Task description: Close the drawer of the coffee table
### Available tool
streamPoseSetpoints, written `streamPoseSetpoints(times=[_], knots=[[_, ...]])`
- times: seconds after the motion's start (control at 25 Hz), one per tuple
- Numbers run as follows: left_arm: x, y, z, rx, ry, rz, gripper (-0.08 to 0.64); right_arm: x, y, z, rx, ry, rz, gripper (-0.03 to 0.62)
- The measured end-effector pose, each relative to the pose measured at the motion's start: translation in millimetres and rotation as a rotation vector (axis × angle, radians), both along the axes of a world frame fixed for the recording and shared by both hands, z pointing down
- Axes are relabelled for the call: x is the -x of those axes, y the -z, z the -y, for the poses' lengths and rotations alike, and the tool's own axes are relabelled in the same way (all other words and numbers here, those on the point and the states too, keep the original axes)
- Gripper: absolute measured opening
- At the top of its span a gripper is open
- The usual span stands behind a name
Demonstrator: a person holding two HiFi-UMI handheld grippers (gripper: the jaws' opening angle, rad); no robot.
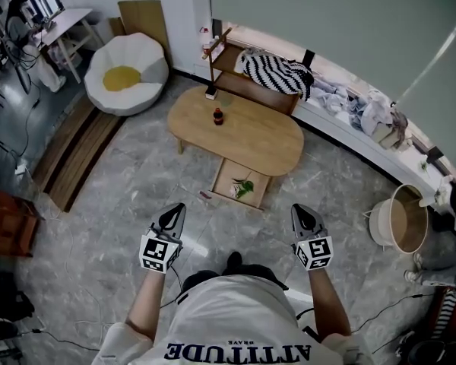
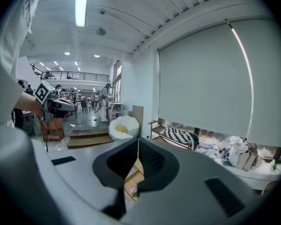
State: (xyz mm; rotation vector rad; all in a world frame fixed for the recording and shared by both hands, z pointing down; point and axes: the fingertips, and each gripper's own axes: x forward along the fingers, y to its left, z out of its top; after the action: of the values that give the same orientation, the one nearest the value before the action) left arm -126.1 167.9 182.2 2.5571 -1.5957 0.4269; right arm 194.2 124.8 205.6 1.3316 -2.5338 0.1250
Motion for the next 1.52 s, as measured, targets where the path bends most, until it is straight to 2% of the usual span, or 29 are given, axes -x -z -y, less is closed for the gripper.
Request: streamPoseSetpoints(times=[0.28,0.68,1.12,1.52], knots=[[-17.9,-6.1,22.5,0.016,-0.014,0.009,0.02,-12.8,-6.3,18.4,0.007,-0.009,0.008,0.02],[-16.5,-5.2,49.8,0.024,-0.049,0.025,0.02,-15.3,-14.4,32.9,0.025,-0.047,0.017,0.02],[15.9,-12.1,109.5,0.04,-0.137,0.011,0.021,16.8,-15.1,59.7,0.026,-0.145,-0.02,0.02],[48.4,-27.2,179.3,0.058,-0.259,0.013,0.021,50.2,-26.5,87.5,0.058,-0.294,-0.049,0.02]])
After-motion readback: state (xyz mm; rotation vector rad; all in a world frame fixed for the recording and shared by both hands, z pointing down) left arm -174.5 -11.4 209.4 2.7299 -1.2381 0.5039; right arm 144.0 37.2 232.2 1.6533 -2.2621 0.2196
